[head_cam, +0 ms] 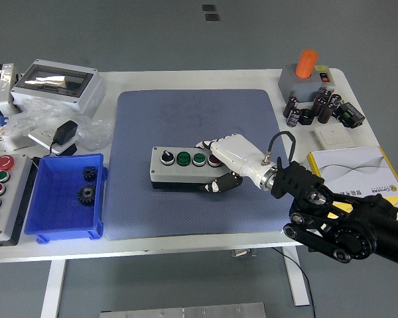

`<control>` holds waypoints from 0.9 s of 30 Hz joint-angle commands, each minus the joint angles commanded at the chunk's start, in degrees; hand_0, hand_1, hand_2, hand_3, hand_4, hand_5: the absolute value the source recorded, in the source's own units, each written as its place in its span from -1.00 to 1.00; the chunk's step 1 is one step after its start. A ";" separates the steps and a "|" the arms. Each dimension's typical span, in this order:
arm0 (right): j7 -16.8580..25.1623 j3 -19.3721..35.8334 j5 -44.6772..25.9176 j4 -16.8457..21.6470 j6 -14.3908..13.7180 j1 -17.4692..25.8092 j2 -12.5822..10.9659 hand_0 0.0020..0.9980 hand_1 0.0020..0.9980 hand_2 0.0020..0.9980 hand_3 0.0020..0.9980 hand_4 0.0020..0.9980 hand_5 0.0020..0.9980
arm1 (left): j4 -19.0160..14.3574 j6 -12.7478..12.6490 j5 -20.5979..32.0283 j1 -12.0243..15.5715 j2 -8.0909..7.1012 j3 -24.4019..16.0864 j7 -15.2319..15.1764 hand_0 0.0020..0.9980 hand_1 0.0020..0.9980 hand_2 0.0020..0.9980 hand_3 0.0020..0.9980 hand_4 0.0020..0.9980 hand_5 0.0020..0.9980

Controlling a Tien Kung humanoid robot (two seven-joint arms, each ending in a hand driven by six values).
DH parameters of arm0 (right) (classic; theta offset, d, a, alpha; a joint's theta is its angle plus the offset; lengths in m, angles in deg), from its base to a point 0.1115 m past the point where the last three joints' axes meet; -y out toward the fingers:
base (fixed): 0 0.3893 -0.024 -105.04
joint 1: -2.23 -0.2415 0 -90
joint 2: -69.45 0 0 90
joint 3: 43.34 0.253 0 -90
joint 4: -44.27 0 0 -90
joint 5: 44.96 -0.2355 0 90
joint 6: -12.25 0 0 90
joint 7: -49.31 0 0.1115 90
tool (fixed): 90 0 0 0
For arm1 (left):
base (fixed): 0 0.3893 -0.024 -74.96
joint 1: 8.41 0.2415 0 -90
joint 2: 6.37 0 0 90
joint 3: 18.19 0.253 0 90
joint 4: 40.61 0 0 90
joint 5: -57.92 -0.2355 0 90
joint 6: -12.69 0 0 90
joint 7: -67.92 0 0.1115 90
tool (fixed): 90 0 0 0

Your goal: Pick up the button,place it on the desk,press the button,press the button

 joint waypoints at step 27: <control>-1.87 2.13 2.52 -0.67 3.16 0.46 0.68 0.57 0.66 0.84 0.95 0.86 -0.14 | 0.00 0.29 -0.50 -0.07 -0.12 -0.41 -0.08 0.46 0.46 0.22 0.30 0.29 -0.53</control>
